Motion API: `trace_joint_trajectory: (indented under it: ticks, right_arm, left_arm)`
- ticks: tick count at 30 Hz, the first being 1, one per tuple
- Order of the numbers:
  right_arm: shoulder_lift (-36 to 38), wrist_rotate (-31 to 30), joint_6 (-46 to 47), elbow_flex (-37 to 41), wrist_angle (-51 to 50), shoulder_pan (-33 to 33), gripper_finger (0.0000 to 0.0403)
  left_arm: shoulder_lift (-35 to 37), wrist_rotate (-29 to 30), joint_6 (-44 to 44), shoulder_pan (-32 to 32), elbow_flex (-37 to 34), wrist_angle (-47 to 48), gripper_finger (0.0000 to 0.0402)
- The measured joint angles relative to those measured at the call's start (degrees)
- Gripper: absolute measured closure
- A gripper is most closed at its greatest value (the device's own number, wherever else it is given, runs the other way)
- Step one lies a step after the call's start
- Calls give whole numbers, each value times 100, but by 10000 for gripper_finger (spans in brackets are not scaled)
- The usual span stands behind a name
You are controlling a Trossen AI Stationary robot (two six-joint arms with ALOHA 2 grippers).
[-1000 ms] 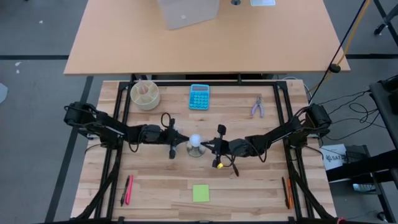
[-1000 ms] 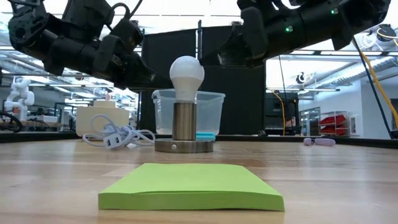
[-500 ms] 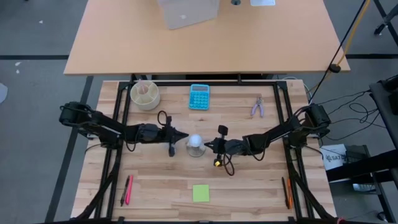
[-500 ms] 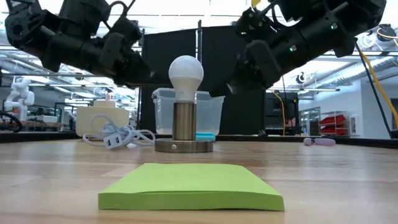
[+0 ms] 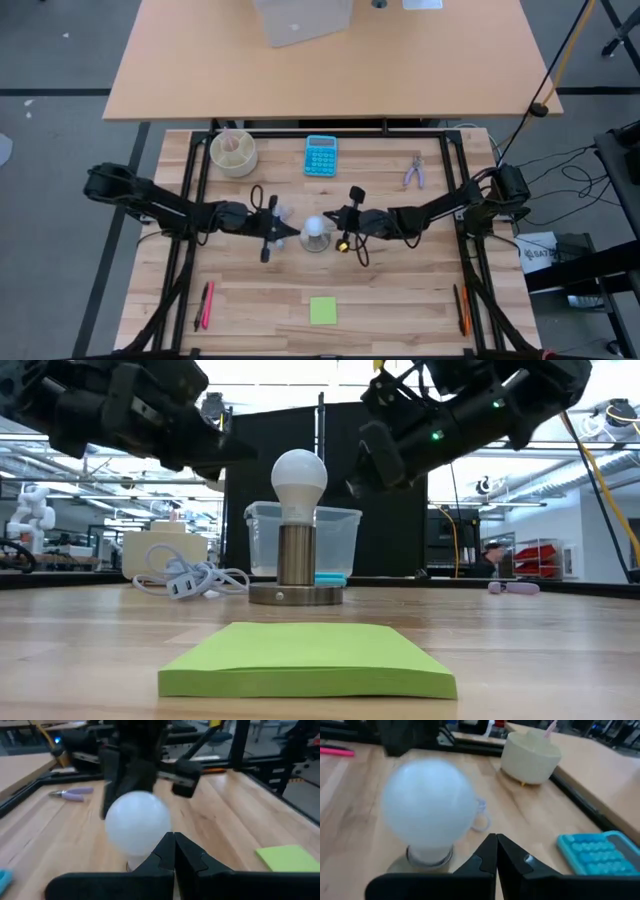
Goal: Screw lightbulb
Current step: Insert the lightbulb into the lamp
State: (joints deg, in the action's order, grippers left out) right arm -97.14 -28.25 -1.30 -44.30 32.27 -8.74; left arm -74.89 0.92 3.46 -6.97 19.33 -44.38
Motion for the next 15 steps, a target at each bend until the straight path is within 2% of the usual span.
trace_joint_trajectory:
  ticks: [5,15]
  right_arm:
    - [4,291,-112,-150,-22,53,403]
    - [4,291,-71,-194,-112,11,403]
  left_arm:
    - [-231,-8,9,25,0,-277,401]
    - [-900,-25,-124,44,-2,-975,401]
